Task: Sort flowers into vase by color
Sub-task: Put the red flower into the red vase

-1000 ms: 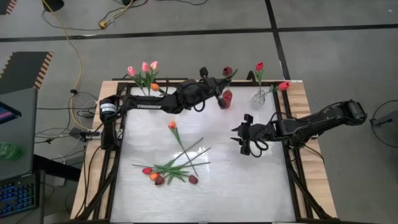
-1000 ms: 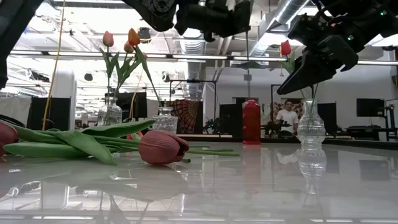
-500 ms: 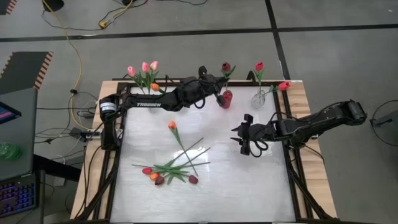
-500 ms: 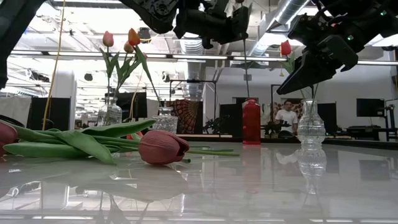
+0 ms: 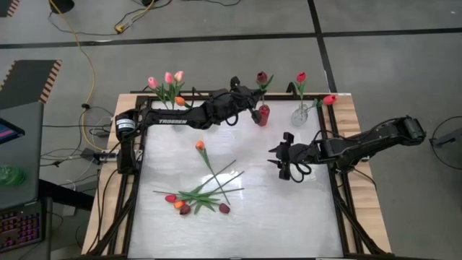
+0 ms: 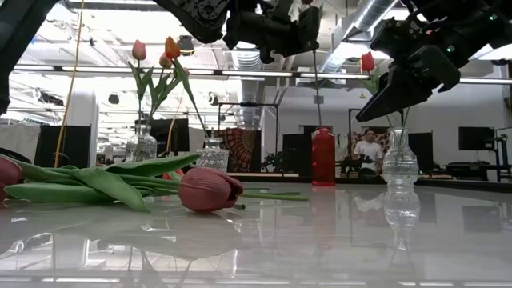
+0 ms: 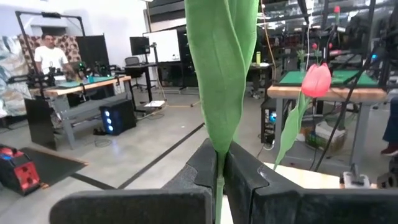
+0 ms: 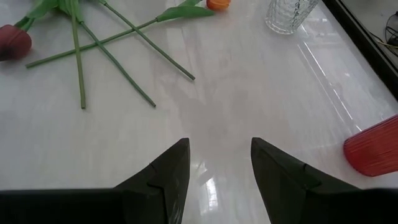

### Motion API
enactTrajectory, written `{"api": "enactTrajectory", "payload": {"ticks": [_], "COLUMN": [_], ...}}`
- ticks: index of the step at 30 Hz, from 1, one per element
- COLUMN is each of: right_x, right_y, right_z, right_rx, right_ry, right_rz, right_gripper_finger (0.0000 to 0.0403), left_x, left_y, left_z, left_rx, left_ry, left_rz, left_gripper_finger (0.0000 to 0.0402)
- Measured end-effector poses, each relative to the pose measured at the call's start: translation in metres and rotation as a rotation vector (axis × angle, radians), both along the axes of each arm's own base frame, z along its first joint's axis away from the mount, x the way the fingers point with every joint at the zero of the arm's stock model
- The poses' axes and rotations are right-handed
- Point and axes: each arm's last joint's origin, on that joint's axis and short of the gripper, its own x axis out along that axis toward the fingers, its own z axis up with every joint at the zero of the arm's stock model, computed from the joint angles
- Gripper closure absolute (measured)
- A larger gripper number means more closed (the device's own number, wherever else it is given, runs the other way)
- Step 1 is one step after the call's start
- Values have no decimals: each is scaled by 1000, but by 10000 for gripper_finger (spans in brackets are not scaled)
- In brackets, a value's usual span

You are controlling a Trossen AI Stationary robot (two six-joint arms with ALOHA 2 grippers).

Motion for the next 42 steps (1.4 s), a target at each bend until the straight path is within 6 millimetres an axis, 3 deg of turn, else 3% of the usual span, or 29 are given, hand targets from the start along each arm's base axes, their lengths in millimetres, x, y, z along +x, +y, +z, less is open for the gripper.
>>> {"api": "enactTrajectory", "payload": {"ticks": [8, 16, 24, 30, 42], "right_x": [0, 0, 0, 0, 0], "right_y": [0, -1, -2, -2, -2], "right_z": [0, 0, 0, 0, 0], "right_rx": [-2, -2, -1, -1, 2], "right_ry": [-4, -5, -5, -4, -4], "right_rz": [-6, -6, -12, -10, -8], "right_gripper_finger": [207, 207, 207, 207, 207], "left_x": [7, 6, 7, 6, 2], "left_y": [5, 9, 8, 8, 7], "left_z": [-16, -18, -21, -31, -37], "left_rx": [-14, -18, -27, -61, -45], "left_ry": [3, 11, 39, 154, 304], "left_rz": [10, 22, 20, 20, 19], "left_gripper_finger": [400, 395, 334, 292, 274]}}
